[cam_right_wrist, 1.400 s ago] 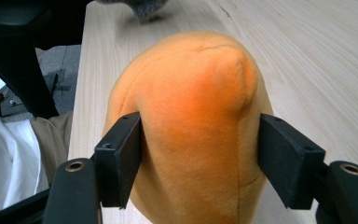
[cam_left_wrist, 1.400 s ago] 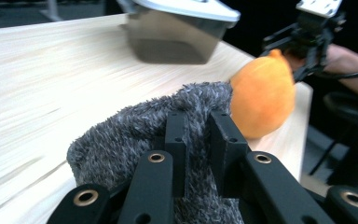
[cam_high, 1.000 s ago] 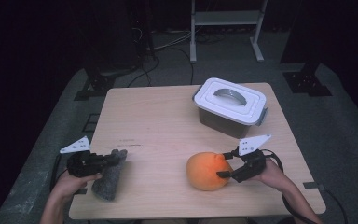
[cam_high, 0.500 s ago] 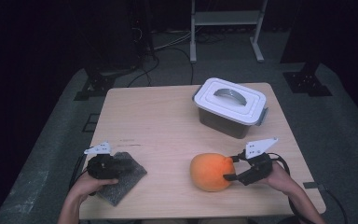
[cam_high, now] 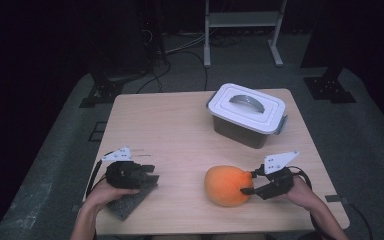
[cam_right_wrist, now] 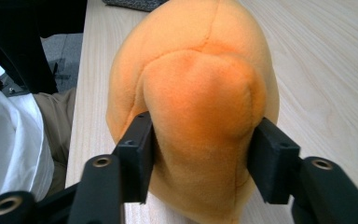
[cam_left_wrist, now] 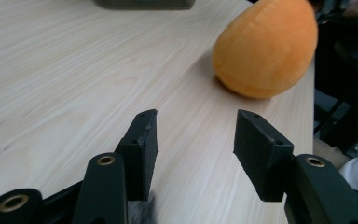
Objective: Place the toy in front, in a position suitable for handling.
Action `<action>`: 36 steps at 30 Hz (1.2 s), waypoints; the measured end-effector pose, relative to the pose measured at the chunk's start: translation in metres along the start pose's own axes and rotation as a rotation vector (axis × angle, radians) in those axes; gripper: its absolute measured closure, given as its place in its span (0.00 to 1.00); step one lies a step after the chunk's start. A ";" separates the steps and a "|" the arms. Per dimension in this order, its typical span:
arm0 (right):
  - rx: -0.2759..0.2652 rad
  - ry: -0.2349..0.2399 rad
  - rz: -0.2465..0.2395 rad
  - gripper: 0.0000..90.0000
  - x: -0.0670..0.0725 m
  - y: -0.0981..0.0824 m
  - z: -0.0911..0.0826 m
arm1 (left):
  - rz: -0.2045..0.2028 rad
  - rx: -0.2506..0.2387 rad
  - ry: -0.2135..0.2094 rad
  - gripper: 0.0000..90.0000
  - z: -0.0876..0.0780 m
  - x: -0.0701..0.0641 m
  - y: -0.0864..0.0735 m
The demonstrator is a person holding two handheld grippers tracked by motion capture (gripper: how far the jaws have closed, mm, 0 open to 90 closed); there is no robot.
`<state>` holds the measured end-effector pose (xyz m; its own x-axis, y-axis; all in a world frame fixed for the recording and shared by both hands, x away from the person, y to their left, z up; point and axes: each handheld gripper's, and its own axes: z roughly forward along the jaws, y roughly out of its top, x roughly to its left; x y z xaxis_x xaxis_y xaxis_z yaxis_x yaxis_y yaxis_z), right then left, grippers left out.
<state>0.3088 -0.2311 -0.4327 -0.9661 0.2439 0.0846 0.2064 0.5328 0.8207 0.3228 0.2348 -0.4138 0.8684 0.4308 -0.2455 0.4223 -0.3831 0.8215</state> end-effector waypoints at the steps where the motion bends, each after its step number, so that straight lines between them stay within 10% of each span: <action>1: 0.000 0.002 -0.003 0.53 0.000 -0.001 0.001 | 0.005 0.002 -0.008 0.54 0.003 -0.001 0.002; 17: -0.042 0.021 -0.021 0.54 -0.006 -0.005 0.007 | 0.068 0.002 -0.117 0.44 0.052 -0.018 0.025; 36: -0.063 0.052 -0.122 0.54 -0.023 0.018 0.041 | 0.079 0.018 -0.154 0.40 0.072 -0.014 0.035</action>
<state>0.3414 -0.1941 -0.4428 -0.9905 0.1370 0.0094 0.0778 0.5036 0.8604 0.3441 0.1560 -0.4186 0.9280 0.2692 -0.2576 0.3547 -0.4264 0.8321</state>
